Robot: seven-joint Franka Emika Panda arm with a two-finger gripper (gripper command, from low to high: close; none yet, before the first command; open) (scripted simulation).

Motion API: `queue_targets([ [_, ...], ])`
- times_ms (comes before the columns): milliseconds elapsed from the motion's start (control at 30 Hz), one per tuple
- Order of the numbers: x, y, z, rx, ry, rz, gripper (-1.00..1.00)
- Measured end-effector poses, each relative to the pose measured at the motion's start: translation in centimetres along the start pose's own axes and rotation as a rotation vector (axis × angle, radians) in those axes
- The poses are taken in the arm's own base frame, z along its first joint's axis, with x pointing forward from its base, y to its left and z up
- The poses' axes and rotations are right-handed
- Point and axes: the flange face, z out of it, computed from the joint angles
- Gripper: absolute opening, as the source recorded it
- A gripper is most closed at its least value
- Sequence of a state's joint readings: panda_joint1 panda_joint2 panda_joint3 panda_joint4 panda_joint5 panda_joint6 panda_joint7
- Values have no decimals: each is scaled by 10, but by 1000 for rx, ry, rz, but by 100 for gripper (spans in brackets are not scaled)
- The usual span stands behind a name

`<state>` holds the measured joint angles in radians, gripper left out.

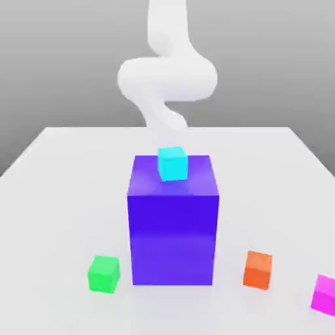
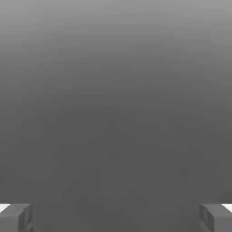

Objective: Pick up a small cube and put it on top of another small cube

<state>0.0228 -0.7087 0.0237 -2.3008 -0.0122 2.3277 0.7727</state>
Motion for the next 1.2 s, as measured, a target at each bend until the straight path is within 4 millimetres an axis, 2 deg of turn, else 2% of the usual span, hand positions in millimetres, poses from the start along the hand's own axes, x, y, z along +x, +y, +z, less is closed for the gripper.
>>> queue_targets([
  [167, -36, -31, 90, -68, -111, -163, 0],
  [333, -88, -52, 173, -119, -226, -326, 0],
  [533, -171, -62, 262, -159, -375, -526, 0],
  [633, -226, -64, 298, -165, -456, -638, 0],
  [800, -309, -48, 353, -179, -590, -791, 0],
  [967, -397, -21, 394, -177, -726, -934, 0],
  [1100, -432, 4, 434, -175, -745, -952, 0],
  [1133, -437, 9, 440, -175, -746, -953, -100],
  [1200, -437, 9, 440, -175, -746, -953, -100],
])
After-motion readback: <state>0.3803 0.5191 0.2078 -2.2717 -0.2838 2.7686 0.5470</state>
